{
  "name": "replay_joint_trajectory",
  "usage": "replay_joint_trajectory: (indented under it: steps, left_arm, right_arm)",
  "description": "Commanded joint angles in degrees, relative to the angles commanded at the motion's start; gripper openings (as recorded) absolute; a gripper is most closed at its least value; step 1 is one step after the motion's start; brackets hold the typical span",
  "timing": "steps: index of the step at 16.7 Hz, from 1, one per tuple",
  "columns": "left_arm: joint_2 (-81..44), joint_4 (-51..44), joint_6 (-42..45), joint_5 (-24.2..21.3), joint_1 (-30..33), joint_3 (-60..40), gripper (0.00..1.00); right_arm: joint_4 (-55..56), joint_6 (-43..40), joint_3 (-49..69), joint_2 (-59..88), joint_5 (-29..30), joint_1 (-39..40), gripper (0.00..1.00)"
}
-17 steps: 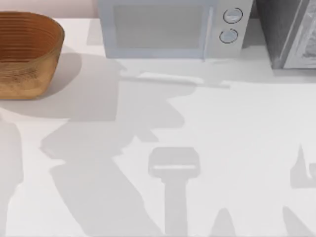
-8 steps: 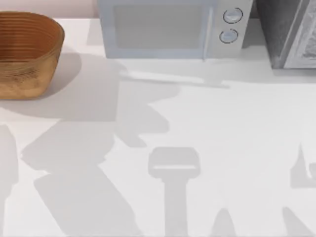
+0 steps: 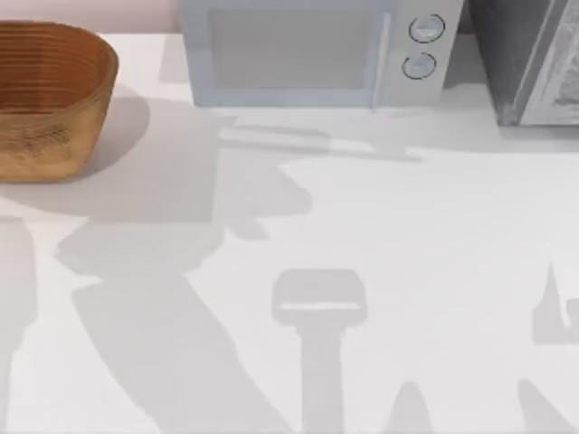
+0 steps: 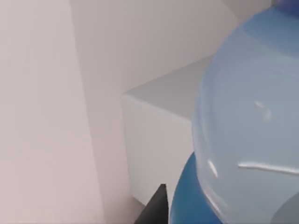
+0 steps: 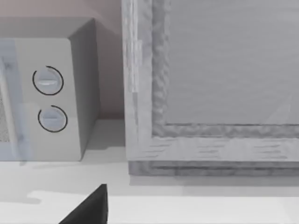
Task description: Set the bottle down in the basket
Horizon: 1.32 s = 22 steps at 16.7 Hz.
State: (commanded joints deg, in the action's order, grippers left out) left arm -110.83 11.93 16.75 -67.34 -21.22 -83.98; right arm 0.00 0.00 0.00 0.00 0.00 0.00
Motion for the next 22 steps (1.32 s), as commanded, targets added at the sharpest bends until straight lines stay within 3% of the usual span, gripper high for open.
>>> replay_joint_trajectory:
  steps: [6, 19, 22]
  left_arm:
    - [-1.4, 1.7, -1.4, 1.6, 1.4, 0.9, 0.00]
    - [-1.4, 1.7, -1.4, 1.6, 1.4, 0.9, 0.98]
    - [-1.4, 1.7, -1.4, 1.6, 1.4, 0.9, 1.00]
  right_arm:
    - [0.0, 0.0, 0.0, 0.0, 0.0, 0.0, 1.00]
    - [0.0, 0.0, 0.0, 0.0, 0.0, 0.0, 1.00]
    - [0.0, 0.0, 0.0, 0.0, 0.0, 0.0, 1.00]
